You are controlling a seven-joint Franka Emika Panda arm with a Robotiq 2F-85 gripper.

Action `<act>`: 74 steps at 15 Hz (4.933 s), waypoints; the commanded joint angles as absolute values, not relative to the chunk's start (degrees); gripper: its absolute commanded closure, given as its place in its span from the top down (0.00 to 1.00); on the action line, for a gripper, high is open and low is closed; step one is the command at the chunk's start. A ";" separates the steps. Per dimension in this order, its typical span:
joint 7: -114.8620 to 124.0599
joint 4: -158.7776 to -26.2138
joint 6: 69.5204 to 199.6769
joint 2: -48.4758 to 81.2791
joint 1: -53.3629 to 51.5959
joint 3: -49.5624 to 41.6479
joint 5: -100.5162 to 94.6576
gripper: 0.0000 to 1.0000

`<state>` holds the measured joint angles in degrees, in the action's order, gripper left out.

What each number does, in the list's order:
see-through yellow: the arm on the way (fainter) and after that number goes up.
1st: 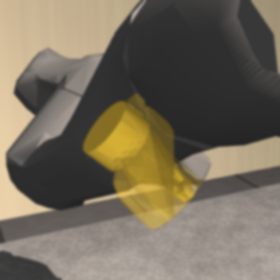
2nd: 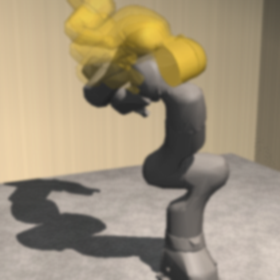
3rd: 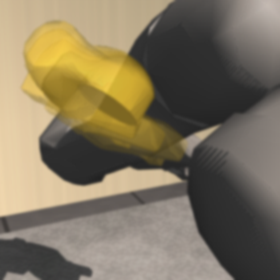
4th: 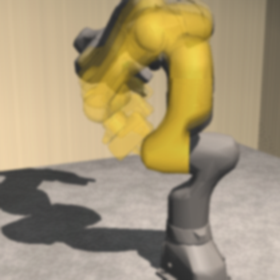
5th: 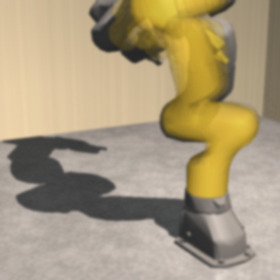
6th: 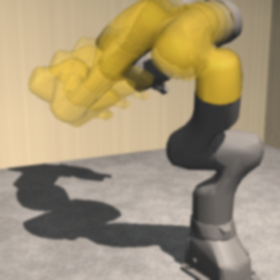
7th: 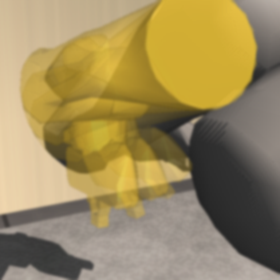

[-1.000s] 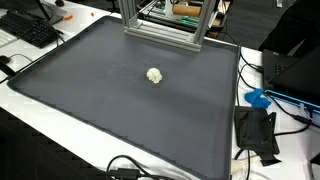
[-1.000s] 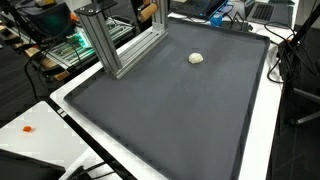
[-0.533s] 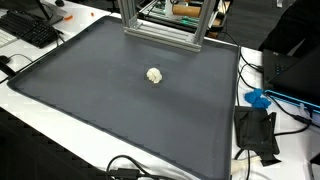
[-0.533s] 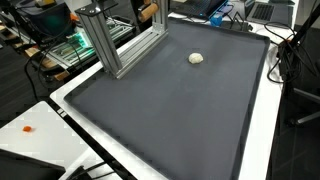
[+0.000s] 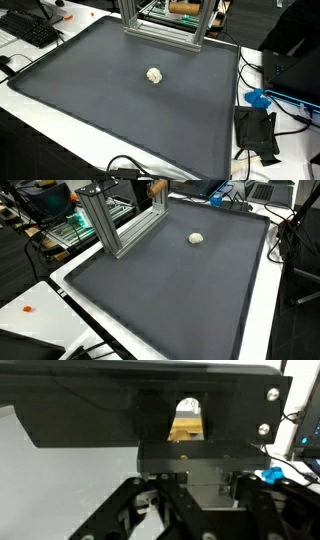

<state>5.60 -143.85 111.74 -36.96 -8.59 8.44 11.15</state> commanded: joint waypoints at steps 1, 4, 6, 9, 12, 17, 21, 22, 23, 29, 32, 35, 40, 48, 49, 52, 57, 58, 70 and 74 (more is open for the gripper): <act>5.85 -138.98 114.30 -33.20 -7.65 8.80 9.48 0.23; 5.23 -136.31 117.95 -29.52 -7.88 8.75 9.07 0.23; 4.68 -135.10 121.17 -26.68 -8.22 8.79 9.21 0.23; 3.20 -133.92 126.92 -22.16 -8.56 9.17 8.46 0.23; 2.46 -132.47 131.36 -17.50 -8.37 9.76 6.22 0.23; 3.26 -134.07 130.04 -18.76 -8.71 9.11 7.42 0.48; 3.48 -133.96 132.92 -16.48 -8.96 9.13 8.79 0.23; 3.68 -133.47 134.35 -14.70 -9.06 9.14 9.49 0.23; 4.19 -132.95 135.31 -13.12 -9.07 9.09 10.24 0.23; 11.06 -129.42 139.24 -4.50 -7.58 9.27 8.16 0.23; 17.36 -126.81 138.97 -1.01 -6.87 8.86 4.91 0.23; 25.37 -124.39 137.82 1.57 -6.63 7.98 0.62 0.23; 34.20 -121.24 135.86 5.28 -7.15 6.45 -0.85 0.23; 38.93 -120.30 134.17 7.53 -7.64 5.57 0.07 0.23; 39.08 -120.46 133.91 7.59 -7.66 5.50 -0.14 0.23; 38.32 -120.95 133.05 7.51 -7.66 5.78 0.97 0.23; 37.49 -121.18 131.18 7.60 -8.00 6.08 1.89 0.23; 37.35 -121.40 132.33 7.65 -8.16 6.10 1.54 0.23; 42.70 -121.35 139.63 9.67 -9.11 4.58 -5.64 0.23; 45.07 -121.28 141.29 10.69 -9.42 3.94 -8.14 0.23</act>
<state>42.34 -120.87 139.23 9.43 -8.35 5.24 -5.41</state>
